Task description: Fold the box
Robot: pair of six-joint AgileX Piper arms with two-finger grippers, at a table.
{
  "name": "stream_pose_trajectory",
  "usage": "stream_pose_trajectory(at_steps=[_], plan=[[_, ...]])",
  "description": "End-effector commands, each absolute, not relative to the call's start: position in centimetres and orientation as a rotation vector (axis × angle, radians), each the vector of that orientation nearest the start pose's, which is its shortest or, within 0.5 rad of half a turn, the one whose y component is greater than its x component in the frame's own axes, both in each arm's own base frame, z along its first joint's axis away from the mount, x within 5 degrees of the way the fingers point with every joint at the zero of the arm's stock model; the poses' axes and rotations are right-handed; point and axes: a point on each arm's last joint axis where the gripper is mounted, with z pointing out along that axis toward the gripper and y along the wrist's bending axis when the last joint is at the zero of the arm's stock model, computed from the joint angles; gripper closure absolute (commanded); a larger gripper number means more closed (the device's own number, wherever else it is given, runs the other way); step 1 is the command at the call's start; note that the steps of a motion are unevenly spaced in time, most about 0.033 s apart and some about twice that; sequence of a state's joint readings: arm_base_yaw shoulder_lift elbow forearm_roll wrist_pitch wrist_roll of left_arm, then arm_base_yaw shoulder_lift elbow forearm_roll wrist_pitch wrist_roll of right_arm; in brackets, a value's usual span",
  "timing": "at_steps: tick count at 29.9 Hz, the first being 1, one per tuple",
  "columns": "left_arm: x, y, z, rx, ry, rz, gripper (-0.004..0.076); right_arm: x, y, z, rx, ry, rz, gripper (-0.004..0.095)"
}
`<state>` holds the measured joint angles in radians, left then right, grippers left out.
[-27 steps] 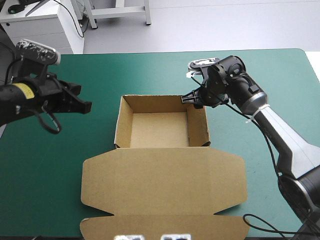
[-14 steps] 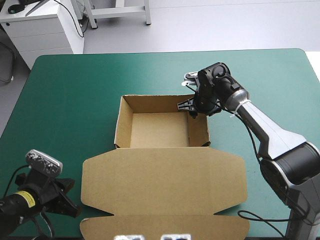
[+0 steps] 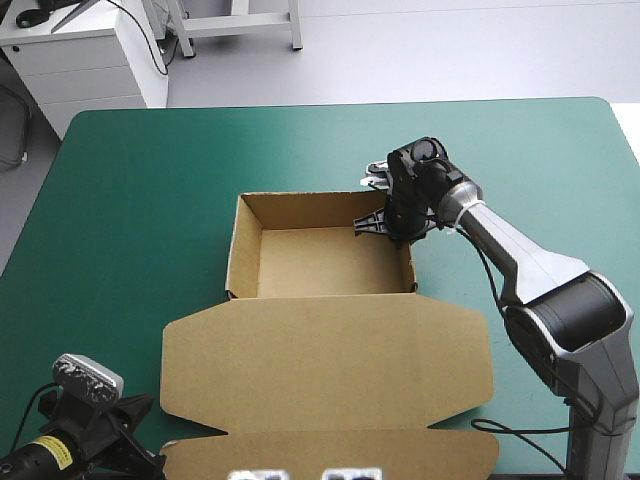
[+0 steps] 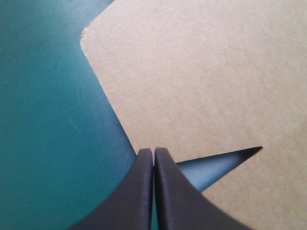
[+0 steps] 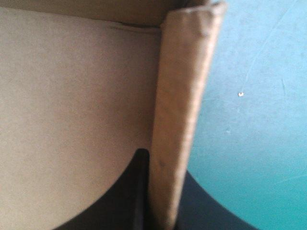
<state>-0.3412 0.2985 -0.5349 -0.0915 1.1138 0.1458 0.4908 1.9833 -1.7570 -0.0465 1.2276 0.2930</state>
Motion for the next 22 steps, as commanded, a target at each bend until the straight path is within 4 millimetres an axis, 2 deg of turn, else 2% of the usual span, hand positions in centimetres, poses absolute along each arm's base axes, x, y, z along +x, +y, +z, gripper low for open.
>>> stream_pose_trajectory(at_steps=[1,4,8,11,16,22], plan=[[3.5,-2.2,28.1,0.551,2.265,-0.237,0.0731,36.4,18.9,29.0,-0.32,2.872,0.076,0.0927],[3.5,-2.2,27.6,0.553,2.277,-0.239,0.0731,36.3,18.8,29.1,-0.33,2.868,0.074,0.0927],[3.6,-2.2,27.7,0.55,2.267,-0.235,0.0731,36.5,18.0,29.7,-0.34,2.829,-0.014,0.0927],[3.6,-2.2,27.7,0.55,2.268,-0.235,0.0731,37.0,16.1,30.4,-0.281,2.815,-0.034,0.0927],[3.5,-2.2,27.6,0.554,2.28,-0.234,0.0731,37.8,10.4,32.9,-0.112,2.771,-0.047,0.0927],[3.5,-2.2,27.6,0.564,2.277,-0.23,0.0731,37.2,0.9,36.3,0.096,2.686,-0.166,0.0927]])
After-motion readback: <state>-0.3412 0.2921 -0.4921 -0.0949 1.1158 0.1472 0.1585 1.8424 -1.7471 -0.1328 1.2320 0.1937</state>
